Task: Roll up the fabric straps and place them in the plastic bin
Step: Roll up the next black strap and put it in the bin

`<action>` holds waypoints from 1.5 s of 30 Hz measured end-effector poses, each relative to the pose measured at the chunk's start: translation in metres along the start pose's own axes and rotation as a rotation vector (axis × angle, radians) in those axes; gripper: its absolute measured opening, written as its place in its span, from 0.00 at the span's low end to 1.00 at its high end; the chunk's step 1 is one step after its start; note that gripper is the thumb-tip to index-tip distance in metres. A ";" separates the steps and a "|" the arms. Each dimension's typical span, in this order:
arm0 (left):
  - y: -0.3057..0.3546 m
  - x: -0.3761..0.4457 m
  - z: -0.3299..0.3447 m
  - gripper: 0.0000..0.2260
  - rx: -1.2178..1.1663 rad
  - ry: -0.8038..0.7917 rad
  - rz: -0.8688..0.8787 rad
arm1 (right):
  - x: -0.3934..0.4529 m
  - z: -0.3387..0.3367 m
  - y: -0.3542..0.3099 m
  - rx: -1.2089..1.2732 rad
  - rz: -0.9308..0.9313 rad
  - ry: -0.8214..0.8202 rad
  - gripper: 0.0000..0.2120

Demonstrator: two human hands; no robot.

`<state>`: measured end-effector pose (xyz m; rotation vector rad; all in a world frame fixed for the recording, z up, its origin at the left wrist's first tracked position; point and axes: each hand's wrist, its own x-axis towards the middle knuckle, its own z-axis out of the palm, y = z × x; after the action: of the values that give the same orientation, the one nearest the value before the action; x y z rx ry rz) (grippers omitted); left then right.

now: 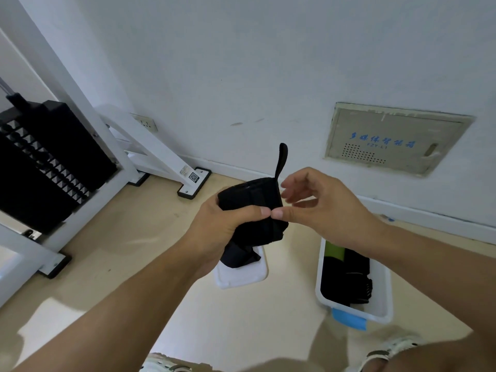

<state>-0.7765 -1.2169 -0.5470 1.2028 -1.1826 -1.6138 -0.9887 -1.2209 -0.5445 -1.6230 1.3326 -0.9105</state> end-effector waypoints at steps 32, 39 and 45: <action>-0.037 0.003 0.043 0.23 1.080 -0.060 0.981 | -0.002 -0.038 0.045 0.678 0.718 -0.786 0.45; -0.046 0.014 0.062 0.18 1.185 -0.161 1.077 | -0.008 -0.054 0.055 0.742 0.679 -0.724 0.27; -0.052 0.035 0.085 0.27 1.269 -0.133 1.051 | -0.008 -0.072 0.072 0.714 0.678 -0.410 0.24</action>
<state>-0.8698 -1.2177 -0.5951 0.7750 -2.4803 -0.0321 -1.0827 -1.2302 -0.5827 -0.6757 0.9898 -0.4993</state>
